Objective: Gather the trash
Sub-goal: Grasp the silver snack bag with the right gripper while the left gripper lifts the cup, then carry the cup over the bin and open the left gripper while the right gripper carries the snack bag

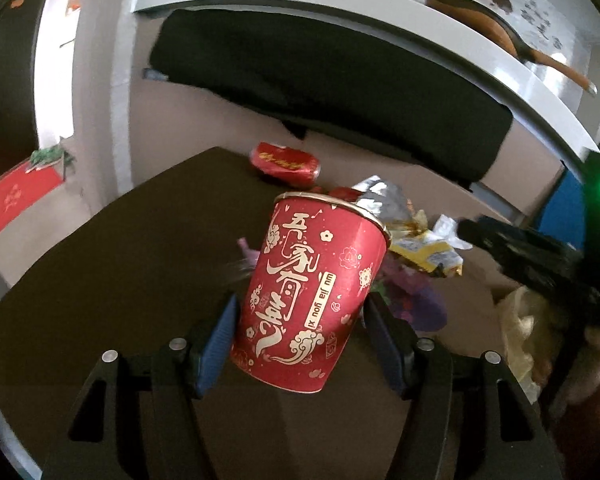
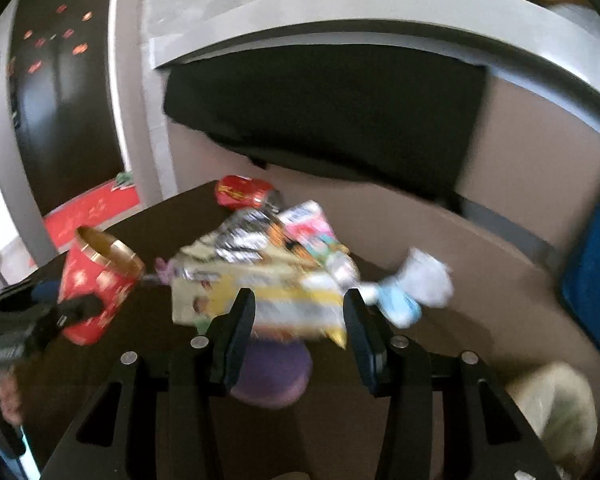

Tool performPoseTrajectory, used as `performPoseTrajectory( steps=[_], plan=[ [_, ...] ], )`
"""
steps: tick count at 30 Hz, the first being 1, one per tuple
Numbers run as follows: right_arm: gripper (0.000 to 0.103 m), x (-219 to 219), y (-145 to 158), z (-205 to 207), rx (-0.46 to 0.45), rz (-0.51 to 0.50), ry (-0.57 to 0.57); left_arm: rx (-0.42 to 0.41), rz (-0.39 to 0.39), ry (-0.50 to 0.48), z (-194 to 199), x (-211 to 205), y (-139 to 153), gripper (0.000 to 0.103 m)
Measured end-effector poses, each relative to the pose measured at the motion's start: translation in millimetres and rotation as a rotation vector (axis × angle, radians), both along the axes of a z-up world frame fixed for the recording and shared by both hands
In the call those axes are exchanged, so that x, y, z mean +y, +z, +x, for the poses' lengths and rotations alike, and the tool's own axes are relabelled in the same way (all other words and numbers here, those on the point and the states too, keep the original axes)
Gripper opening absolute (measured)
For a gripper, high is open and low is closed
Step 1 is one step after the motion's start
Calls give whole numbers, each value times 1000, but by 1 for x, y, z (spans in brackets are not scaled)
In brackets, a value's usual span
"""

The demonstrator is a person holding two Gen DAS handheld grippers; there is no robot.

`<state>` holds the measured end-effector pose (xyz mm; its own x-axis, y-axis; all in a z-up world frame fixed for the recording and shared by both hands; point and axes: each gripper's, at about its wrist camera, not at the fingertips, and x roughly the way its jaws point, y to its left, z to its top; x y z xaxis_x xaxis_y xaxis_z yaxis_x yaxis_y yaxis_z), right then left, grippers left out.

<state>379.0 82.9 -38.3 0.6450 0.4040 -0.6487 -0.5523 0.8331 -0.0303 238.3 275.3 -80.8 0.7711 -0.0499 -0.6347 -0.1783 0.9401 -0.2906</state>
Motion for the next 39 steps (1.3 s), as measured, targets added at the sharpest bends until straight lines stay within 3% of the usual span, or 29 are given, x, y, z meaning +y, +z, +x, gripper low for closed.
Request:
performPoseTrajectory(
  steps=[6, 9, 12, 13, 14, 19, 27, 33, 39],
  plan=[
    [42, 43, -19, 57, 103, -59, 48, -15, -28, 73, -15, 32, 0, 64],
    [41, 62, -40, 84, 122, -160, 34, -16, -55, 94, -17, 40, -4, 64],
    [34, 67, -57, 99, 184, -181, 9, -13, -69, 108, -18, 44, -5, 64],
    [28, 65, -56, 98, 179, -168, 4, -18, -65, 113, -19, 45, -3, 64],
    [9, 63, -52, 94, 167, -150, 6, -24, -59, 117, -19, 45, -2, 64],
    [5, 59, -2, 56, -23, -160, -24, -57, -51, 132, -17, 41, 11, 64],
    [5, 46, 66, 1, -227, -116, -5, -129, -4, 100, -12, 15, 50, 64],
    [5, 11, 96, -20, -291, -74, -47, -182, 13, 79, -8, -8, 84, 64],
    [5, -47, 125, -39, -332, -33, -136, -229, 35, 7, 3, -58, 110, 64]
  ],
)
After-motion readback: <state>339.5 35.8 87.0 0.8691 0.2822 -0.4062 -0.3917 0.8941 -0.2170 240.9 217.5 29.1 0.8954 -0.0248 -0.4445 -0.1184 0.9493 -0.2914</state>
